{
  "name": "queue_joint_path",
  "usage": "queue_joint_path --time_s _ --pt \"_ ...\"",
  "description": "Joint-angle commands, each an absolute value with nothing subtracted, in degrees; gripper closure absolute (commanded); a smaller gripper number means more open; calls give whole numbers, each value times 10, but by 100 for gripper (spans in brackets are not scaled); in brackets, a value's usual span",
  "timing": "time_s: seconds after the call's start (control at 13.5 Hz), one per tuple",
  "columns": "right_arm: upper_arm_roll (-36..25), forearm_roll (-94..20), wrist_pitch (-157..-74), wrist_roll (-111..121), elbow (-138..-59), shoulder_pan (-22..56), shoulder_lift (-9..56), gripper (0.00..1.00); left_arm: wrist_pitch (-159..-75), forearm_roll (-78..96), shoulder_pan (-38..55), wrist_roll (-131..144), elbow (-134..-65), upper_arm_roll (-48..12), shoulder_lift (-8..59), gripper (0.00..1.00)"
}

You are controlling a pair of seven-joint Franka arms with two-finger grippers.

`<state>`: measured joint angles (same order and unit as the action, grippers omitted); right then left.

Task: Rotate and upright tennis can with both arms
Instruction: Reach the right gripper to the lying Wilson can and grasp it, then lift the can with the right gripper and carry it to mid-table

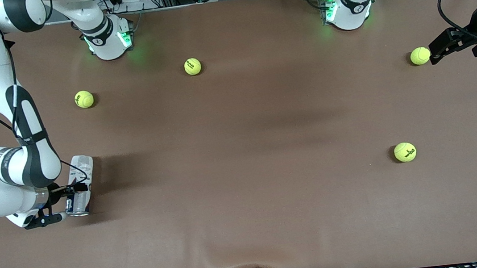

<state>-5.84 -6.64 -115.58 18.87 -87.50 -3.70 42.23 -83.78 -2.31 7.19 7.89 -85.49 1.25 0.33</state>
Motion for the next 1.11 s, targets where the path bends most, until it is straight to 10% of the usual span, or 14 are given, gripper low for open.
queue_joint_path --time_s 0.0,1.04 --pt "-54 -78 -1140 216 -872 -50 433 0 -831 -11 70 69 -858 7 4 0" --pt "-54 -76 -1139 268 -871 -58 440 0 -830 -11 66 69 -865 2 1 0"
